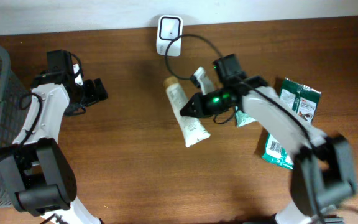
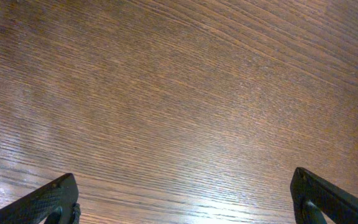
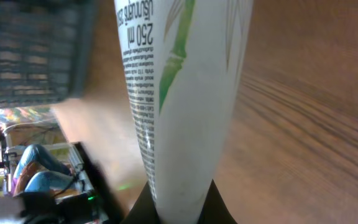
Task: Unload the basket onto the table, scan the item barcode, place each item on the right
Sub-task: 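Carry the tube with the right gripper and hold it over the scanner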
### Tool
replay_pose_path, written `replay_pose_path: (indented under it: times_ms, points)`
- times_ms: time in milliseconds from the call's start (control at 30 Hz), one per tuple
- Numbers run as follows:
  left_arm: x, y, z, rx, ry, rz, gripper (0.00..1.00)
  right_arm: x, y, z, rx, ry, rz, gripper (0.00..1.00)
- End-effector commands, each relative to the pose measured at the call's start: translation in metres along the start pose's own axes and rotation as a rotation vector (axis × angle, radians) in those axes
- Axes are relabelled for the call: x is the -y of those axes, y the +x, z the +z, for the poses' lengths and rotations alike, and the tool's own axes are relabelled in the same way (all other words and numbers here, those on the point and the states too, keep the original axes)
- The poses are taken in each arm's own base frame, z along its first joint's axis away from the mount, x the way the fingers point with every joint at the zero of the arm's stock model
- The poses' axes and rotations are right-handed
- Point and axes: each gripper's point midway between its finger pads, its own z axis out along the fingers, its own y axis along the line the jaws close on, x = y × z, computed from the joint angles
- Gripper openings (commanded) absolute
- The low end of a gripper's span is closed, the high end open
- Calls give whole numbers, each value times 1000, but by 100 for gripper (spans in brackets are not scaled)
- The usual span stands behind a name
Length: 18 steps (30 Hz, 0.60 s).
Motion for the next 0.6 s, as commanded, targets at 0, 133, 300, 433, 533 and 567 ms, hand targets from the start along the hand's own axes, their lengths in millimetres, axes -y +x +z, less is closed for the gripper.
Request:
replay_pose_path:
  times_ms: [0, 133, 300, 433, 533, 567]
  points:
    - [0, 3, 4, -16, 7, 3, 99, -54, -11, -64, 136, -96, -143, 4]
    - [0, 3, 4, -16, 7, 3, 99, -87, -6, -110, 223, -146, -181, 4]
    - [0, 3, 4, -16, 7, 3, 99, -108, 4, -133, 268, -138, -197, 4]
    - [0, 3, 4, -16, 7, 3, 99, -103, 1, -134, 278, -108, -131, 4]
    - [0, 3, 4, -16, 7, 3, 99, -103, -11, -145, 303, -31, -115, 4]
    - [0, 3, 4, -16, 7, 3, 99, -104, -18, -151, 308, 14, -125, 4]
